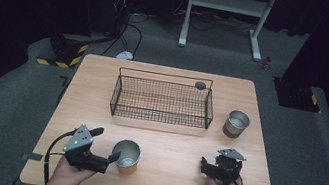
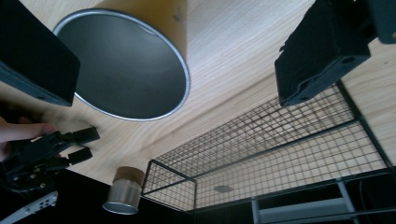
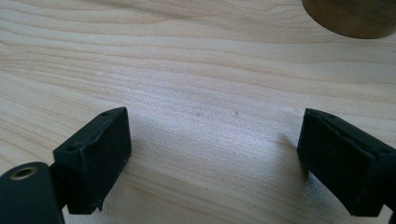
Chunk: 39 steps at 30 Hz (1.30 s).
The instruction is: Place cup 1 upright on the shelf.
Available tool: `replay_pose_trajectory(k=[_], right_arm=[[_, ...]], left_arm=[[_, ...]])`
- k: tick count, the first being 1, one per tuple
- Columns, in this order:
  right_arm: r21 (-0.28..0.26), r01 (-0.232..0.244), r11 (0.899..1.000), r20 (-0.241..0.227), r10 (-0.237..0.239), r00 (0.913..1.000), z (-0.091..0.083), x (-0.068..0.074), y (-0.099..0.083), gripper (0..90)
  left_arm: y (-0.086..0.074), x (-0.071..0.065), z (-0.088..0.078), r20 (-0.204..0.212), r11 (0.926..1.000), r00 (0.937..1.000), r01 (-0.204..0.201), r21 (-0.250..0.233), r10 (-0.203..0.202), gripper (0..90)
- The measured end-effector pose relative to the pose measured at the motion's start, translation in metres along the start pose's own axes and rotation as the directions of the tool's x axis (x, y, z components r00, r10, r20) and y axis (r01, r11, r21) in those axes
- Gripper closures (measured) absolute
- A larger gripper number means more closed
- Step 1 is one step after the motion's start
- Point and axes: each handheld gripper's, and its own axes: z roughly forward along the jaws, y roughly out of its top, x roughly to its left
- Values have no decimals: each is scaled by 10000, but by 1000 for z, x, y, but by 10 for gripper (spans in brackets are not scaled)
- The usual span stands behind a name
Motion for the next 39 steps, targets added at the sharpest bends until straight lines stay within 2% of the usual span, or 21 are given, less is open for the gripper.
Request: replay_pose_trajectory(k=[8, 12, 21, 27, 39], right_arm=[[2, 0, 10000, -3, 0, 10000, 0, 0, 0, 97], [2, -2, 10000, -4, 2, 10000, 0, 0, 0, 97], [2, -2, 10000, -3, 2, 10000, 0, 0, 0, 97], [0, 0, 10000, -3, 0, 10000, 0, 0, 0, 97], [2, -8, 10000, -2, 8, 10000, 0, 0, 0, 97]], left_arm=[[-3, -13, 11, 489, 10000, 9988, -97, 20, 96, 4], [-5, -17, 17, 549, 9996, 9981, -279, 110, 272, 1], [-8, -20, 23, 783, 9991, 9961, -405, 117, 395, 0], [-10, -23, 27, 865, 9986, 9951, -494, 211, 474, 0], [-18, -24, 37, 709, 9963, 9955, -662, 541, 623, 0]])
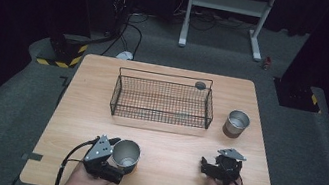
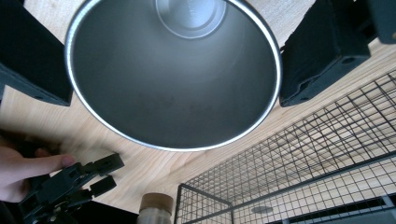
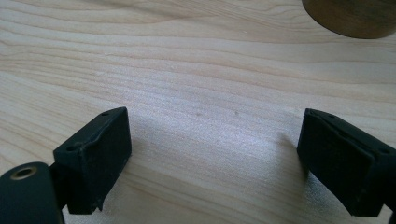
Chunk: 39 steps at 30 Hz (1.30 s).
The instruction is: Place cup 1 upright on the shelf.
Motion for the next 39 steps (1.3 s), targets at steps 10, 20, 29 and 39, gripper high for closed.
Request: replay_pose_trajectory(k=[10, 20, 29, 39], right_arm=[[-5, 14, 10000, 0, -14, 10000, 0, 0, 0, 97], [-22, 40, 10000, 4, -40, 10000, 0, 0, 0, 99], [-27, 24, 10000, 22, -24, 10000, 0, 0, 0, 102], [-33, 11, 10000, 38, -11, 10000, 0, 0, 0, 103]], left_arm=[[-6, 1, 3, 20, 9998, 10000, -83, 196, 82, 0], [-12, 4, 6, -13, 9995, 10000, -95, 312, 95, 5], [-12, 5, 7, 50, 9999, 10000, -18, 123, 17, 5], [-9, 4, 10, 126, 9999, 9998, -136, 1, 136, 6]])
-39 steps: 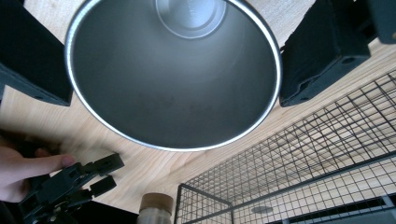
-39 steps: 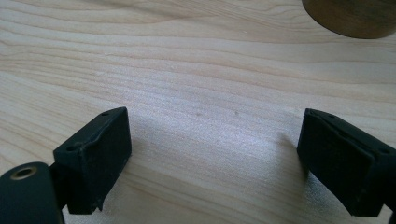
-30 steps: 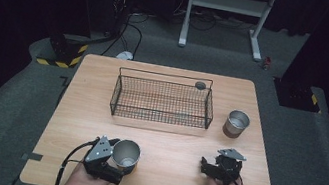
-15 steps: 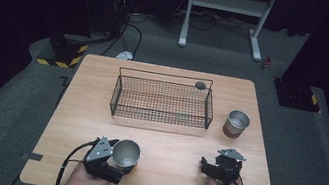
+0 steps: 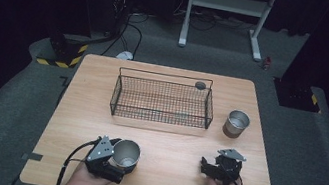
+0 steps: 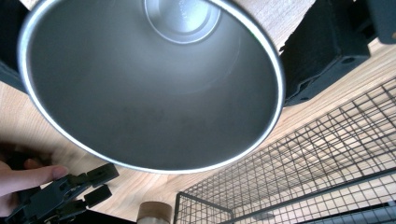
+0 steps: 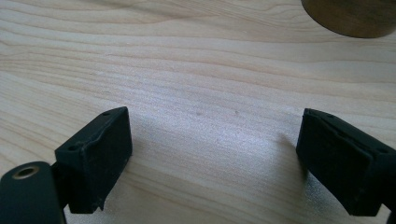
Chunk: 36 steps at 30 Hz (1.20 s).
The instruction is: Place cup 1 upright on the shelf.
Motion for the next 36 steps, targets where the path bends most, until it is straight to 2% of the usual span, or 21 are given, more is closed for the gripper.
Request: replay_pose_trajectory(k=[9, 17, 24, 36], right_arm=[[-8, -27, 10000, -3, 27, 10000, 0, 0, 0, 108], [5, -53, 10000, -28, 53, 10000, 0, 0, 0, 108], [-9, 26, 10000, -105, -26, 9999, 0, -1, 0, 109], [-7, 25, 10000, -108, -25, 9999, 0, -1, 0, 109]], left_arm=[[2, -2, 1, 71, 9999, 10000, -48, -147, 49, 64], [2, -5, 0, -85, 9997, 9999, -149, -189, 148, 81], [2, -3, -3, -142, 9989, 9998, 139, -457, -146, 84], [3, 0, -5, -254, 9983, 9996, 103, -572, -118, 98]])
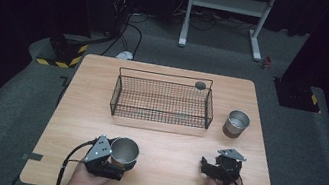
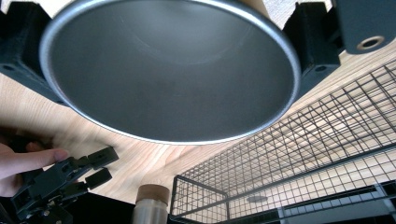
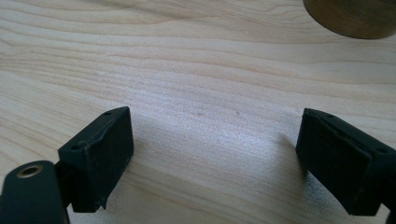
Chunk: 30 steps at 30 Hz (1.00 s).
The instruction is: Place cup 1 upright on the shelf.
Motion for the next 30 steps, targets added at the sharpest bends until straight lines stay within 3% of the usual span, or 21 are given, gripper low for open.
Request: replay_pose_trajectory(k=[13, 17, 25, 30], right_arm=[[-2, -1, 10000, 4, 1, 10000, 0, 0, 0, 110], [5, -12, 10000, 16, 12, 10000, 0, 0, 0, 111], [-7, 24, 10000, 0, -24, 10000, 0, 0, 0, 111], [-4, 26, 10000, -1, -26, 10000, 0, 0, 0, 111]], left_arm=[[-2, 7, 1, -198, 9999, 9997, 119, 40, -118, 98], [-2, 11, 2, -432, 9998, 9990, 127, -121, -132, 98], [-8, 30, -3, -1003, 9989, 9943, 340, -313, -370, 98], [-14, 39, -10, -1138, 9990, 9925, 438, -108, -447, 111]])
